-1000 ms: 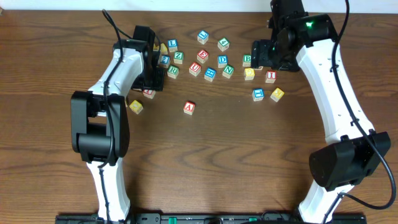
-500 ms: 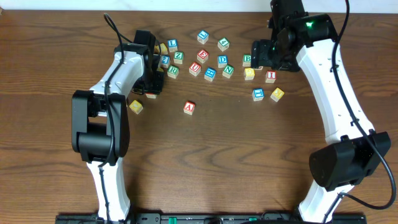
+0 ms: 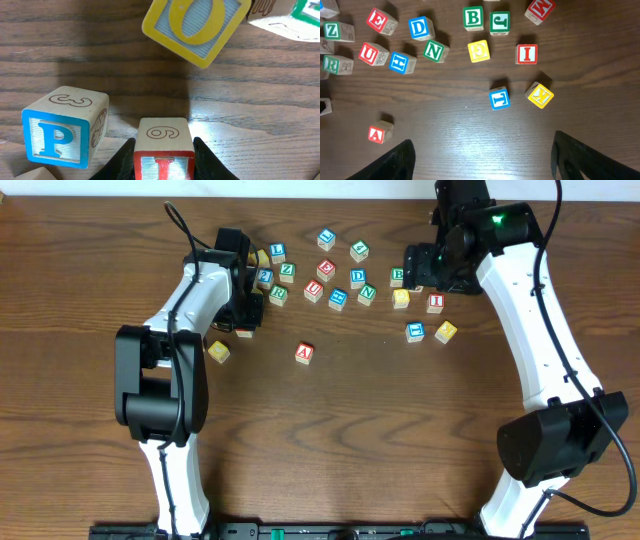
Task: Spell out AI2
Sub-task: 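Move the left gripper down onto the red I block and grasp it, then carry the red I block right and lower it beside the A block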
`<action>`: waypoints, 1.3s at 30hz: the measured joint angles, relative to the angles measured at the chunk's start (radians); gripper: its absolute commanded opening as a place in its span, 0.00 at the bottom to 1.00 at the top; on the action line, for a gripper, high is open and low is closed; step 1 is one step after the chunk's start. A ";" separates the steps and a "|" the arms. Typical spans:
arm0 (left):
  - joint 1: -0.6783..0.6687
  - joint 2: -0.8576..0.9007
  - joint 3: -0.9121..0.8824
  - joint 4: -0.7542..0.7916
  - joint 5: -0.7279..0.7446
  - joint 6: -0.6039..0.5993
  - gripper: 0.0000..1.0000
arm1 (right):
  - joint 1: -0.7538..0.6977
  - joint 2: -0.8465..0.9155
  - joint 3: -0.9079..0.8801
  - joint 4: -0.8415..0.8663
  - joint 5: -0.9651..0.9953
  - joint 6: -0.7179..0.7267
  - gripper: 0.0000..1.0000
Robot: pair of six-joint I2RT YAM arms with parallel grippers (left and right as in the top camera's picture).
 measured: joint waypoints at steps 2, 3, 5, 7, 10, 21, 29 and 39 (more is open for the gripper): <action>-0.002 -0.021 -0.001 -0.003 0.000 -0.012 0.26 | 0.000 0.000 0.000 0.008 0.000 0.000 0.83; -0.003 -0.041 -0.001 -0.005 0.000 -0.017 0.26 | 0.000 0.000 0.000 0.011 0.000 0.000 0.83; -0.008 -0.092 -0.002 -0.011 0.000 -0.027 0.26 | 0.000 0.000 0.000 0.018 0.000 0.000 0.80; -0.020 -0.152 -0.002 -0.015 0.000 -0.044 0.26 | -0.002 0.000 0.000 0.024 0.000 0.000 0.78; -0.081 -0.275 -0.002 -0.015 0.000 -0.077 0.27 | -0.014 0.000 0.000 0.028 -0.002 0.000 0.77; -0.396 -0.274 -0.002 -0.036 0.003 -0.126 0.27 | -0.132 0.000 0.000 0.026 -0.002 0.000 0.80; -0.484 -0.178 -0.003 -0.023 0.000 -0.179 0.27 | -0.163 0.000 0.000 0.011 -0.002 0.000 0.80; -0.487 -0.067 -0.018 -0.014 -0.018 -0.237 0.27 | -0.163 0.000 0.000 0.002 -0.002 0.000 0.82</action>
